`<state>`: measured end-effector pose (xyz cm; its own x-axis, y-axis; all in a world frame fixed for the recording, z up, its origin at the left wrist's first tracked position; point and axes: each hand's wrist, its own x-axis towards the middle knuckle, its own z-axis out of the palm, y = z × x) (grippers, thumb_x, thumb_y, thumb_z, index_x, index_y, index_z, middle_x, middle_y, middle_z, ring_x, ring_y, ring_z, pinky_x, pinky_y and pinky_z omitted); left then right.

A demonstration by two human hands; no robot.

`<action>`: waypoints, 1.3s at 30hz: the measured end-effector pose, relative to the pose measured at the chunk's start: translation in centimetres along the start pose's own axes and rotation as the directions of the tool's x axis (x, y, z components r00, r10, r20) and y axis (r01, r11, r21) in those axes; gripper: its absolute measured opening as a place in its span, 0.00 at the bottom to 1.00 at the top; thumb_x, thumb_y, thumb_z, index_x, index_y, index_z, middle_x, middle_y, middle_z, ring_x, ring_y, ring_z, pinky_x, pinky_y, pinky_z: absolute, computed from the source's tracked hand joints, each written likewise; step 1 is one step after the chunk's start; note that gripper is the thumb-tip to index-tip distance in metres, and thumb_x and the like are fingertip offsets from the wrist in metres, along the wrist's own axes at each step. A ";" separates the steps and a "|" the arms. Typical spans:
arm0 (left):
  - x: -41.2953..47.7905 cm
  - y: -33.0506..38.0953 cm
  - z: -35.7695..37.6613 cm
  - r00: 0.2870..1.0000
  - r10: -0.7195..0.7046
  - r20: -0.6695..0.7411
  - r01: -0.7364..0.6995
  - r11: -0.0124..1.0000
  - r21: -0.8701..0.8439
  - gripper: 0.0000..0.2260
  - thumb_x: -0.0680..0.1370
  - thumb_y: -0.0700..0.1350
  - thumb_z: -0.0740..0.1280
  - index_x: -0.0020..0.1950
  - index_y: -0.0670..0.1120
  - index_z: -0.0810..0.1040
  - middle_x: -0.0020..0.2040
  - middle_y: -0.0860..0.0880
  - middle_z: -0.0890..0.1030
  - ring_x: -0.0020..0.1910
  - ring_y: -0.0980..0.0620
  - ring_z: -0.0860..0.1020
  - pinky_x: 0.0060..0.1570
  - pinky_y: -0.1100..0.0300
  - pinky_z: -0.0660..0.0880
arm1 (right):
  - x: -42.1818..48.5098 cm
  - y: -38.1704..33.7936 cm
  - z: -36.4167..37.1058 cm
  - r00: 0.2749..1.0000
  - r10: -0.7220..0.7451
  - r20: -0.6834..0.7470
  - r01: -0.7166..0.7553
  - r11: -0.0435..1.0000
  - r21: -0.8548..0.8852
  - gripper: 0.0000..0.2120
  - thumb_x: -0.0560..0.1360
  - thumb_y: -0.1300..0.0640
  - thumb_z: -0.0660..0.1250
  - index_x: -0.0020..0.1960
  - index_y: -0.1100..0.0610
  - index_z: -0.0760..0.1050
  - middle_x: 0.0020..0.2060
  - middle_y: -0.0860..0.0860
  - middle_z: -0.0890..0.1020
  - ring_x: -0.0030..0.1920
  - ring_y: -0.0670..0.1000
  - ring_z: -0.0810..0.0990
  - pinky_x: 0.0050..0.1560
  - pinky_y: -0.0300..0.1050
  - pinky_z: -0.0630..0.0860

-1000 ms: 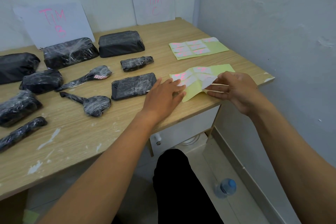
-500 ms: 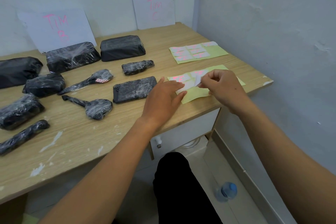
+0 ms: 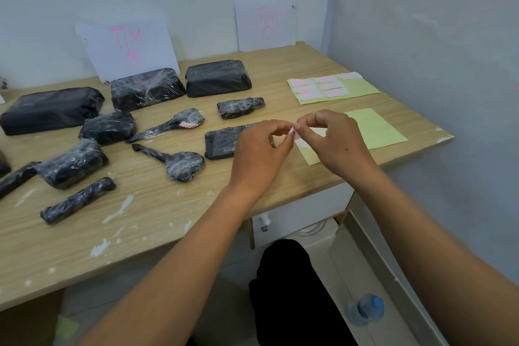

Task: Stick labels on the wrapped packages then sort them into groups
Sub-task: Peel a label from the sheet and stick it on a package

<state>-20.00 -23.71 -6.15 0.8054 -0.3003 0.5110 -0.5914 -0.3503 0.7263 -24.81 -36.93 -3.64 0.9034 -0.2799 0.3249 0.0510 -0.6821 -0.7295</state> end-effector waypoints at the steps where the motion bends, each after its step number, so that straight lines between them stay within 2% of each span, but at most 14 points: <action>1: -0.1 0.1 -0.3 0.999 -0.028 -0.019 0.027 0.999 -0.031 0.05 0.76 0.47 0.70 0.50 0.51 0.83 0.43 0.60 0.82 0.42 0.62 0.79 0.44 0.64 0.76 | 0.0 -0.1 0.2 0.999 -0.036 0.007 0.036 0.999 -0.015 0.09 0.77 0.53 0.65 0.45 0.56 0.82 0.48 0.46 0.83 0.52 0.43 0.78 0.49 0.31 0.68; 4: -0.4 0.2 -1.2 0.992 -0.107 -0.063 0.101 0.990 -0.094 0.04 0.75 0.47 0.71 0.49 0.51 0.83 0.40 0.63 0.81 0.42 0.63 0.80 0.44 0.68 0.76 | 0.2 -0.6 1.1 0.994 -0.103 0.039 0.104 0.995 -0.012 0.09 0.79 0.55 0.63 0.48 0.55 0.82 0.53 0.46 0.82 0.56 0.43 0.77 0.50 0.21 0.63; 7: -0.7 0.0 -2.1 0.975 -0.181 -0.126 0.162 0.976 -0.146 0.05 0.75 0.45 0.71 0.49 0.48 0.83 0.39 0.61 0.81 0.40 0.63 0.80 0.42 0.70 0.76 | 0.0 -1.2 1.8 0.990 -0.134 0.048 0.131 0.990 0.049 0.10 0.79 0.57 0.62 0.55 0.55 0.81 0.54 0.47 0.82 0.54 0.39 0.75 0.50 0.19 0.64; 12: -1.0 -0.7 -3.6 0.947 -0.272 -0.170 0.228 0.944 -0.238 0.05 0.74 0.44 0.71 0.49 0.45 0.84 0.41 0.55 0.83 0.40 0.62 0.81 0.43 0.70 0.76 | 0.1 -1.9 2.8 0.994 -0.099 0.034 0.094 0.989 0.118 0.06 0.76 0.55 0.67 0.53 0.52 0.78 0.51 0.46 0.80 0.50 0.43 0.77 0.48 0.30 0.72; 16: -1.2 -0.9 -4.6 0.931 -0.318 -0.177 0.255 0.917 -0.307 0.02 0.75 0.43 0.71 0.46 0.48 0.82 0.40 0.57 0.83 0.39 0.63 0.80 0.43 0.70 0.75 | 0.5 -2.4 3.9 0.997 0.076 -0.018 -0.068 0.959 0.274 0.16 0.72 0.51 0.72 0.56 0.52 0.69 0.50 0.45 0.76 0.44 0.44 0.77 0.40 0.28 0.71; 18: -1.3 -1.0 -5.1 0.924 -0.335 -0.184 0.260 0.904 -0.341 0.03 0.75 0.43 0.70 0.45 0.50 0.81 0.40 0.56 0.82 0.39 0.63 0.80 0.42 0.70 0.75 | 0.7 -2.7 4.3 0.986 0.152 0.064 -0.164 0.923 0.348 0.16 0.72 0.49 0.71 0.56 0.53 0.72 0.46 0.44 0.77 0.43 0.44 0.77 0.40 0.31 0.71; 22: -1.3 -1.5 -5.9 0.908 -0.368 -0.198 0.276 0.884 -0.378 0.05 0.76 0.43 0.69 0.43 0.53 0.80 0.41 0.55 0.83 0.41 0.60 0.81 0.45 0.65 0.77 | 1.0 -3.3 5.2 0.982 0.113 0.152 -0.170 0.877 0.449 0.11 0.76 0.55 0.68 0.47 0.63 0.79 0.36 0.52 0.77 0.38 0.47 0.74 0.34 0.33 0.69; 26: -1.1 -2.1 -6.3 0.884 -0.413 -0.218 0.304 0.863 -0.403 0.07 0.77 0.44 0.68 0.42 0.55 0.80 0.40 0.57 0.82 0.41 0.60 0.80 0.47 0.62 0.79 | 1.5 -3.7 6.1 0.971 0.159 0.180 -0.228 0.846 0.482 0.07 0.77 0.55 0.66 0.43 0.55 0.79 0.37 0.50 0.79 0.37 0.44 0.76 0.38 0.37 0.71; 27: -1.0 -2.2 -6.4 0.881 -0.415 -0.226 0.305 0.865 -0.399 0.06 0.77 0.44 0.68 0.42 0.54 0.81 0.39 0.57 0.82 0.40 0.63 0.79 0.45 0.65 0.78 | 1.6 -3.8 6.3 0.969 0.165 0.183 -0.235 0.841 0.487 0.07 0.78 0.54 0.65 0.43 0.54 0.78 0.37 0.49 0.79 0.36 0.43 0.76 0.37 0.36 0.71; 29: -0.6 -2.4 -6.5 0.876 -0.417 -0.242 0.312 0.873 -0.374 0.05 0.77 0.44 0.68 0.43 0.53 0.82 0.39 0.58 0.82 0.38 0.66 0.78 0.42 0.70 0.74 | 2.1 -3.8 6.8 0.973 0.163 0.164 -0.224 0.843 0.490 0.11 0.77 0.52 0.66 0.44 0.60 0.78 0.35 0.52 0.76 0.34 0.45 0.73 0.34 0.33 0.70; 32: 0.0 -3.3 -6.5 0.872 -0.418 -0.254 0.332 0.888 -0.318 0.04 0.77 0.45 0.68 0.46 0.52 0.83 0.41 0.57 0.83 0.42 0.62 0.80 0.44 0.70 0.75 | 2.9 -3.8 7.5 0.984 0.136 0.115 -0.175 0.863 0.475 0.18 0.75 0.52 0.69 0.47 0.69 0.75 0.34 0.55 0.71 0.35 0.50 0.68 0.34 0.38 0.66; 36: 0.9 -4.5 -6.3 0.879 -0.394 -0.269 0.353 0.917 -0.186 0.05 0.75 0.46 0.70 0.49 0.47 0.84 0.38 0.60 0.81 0.40 0.62 0.79 0.42 0.73 0.74 | 4.3 -3.1 8.4 0.986 0.140 0.090 -0.164 0.903 0.397 0.12 0.74 0.52 0.70 0.42 0.62 0.79 0.30 0.49 0.74 0.30 0.44 0.70 0.35 0.37 0.68; 37: 1.1 -4.9 -6.3 0.880 -0.388 -0.275 0.364 0.922 -0.135 0.05 0.75 0.48 0.71 0.48 0.49 0.84 0.37 0.62 0.80 0.39 0.63 0.79 0.43 0.70 0.75 | 4.6 -2.9 8.6 0.987 0.138 0.084 -0.160 0.919 0.361 0.10 0.75 0.52 0.69 0.41 0.59 0.79 0.28 0.46 0.74 0.28 0.41 0.70 0.34 0.34 0.67; 39: 1.4 -5.9 -6.1 0.885 -0.379 -0.270 0.382 0.923 -0.042 0.01 0.74 0.52 0.71 0.43 0.57 0.83 0.35 0.63 0.80 0.39 0.62 0.79 0.51 0.57 0.77 | 5.0 -2.4 8.9 0.987 0.135 0.088 -0.154 0.946 0.284 0.09 0.75 0.52 0.69 0.40 0.56 0.79 0.27 0.43 0.73 0.26 0.39 0.70 0.30 0.30 0.65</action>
<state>-15.20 -16.69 -6.91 0.9477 0.1062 0.3010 -0.2362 -0.4007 0.8852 -16.68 -30.66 -5.58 0.9361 -0.3085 0.1693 0.0296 -0.4104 -0.9114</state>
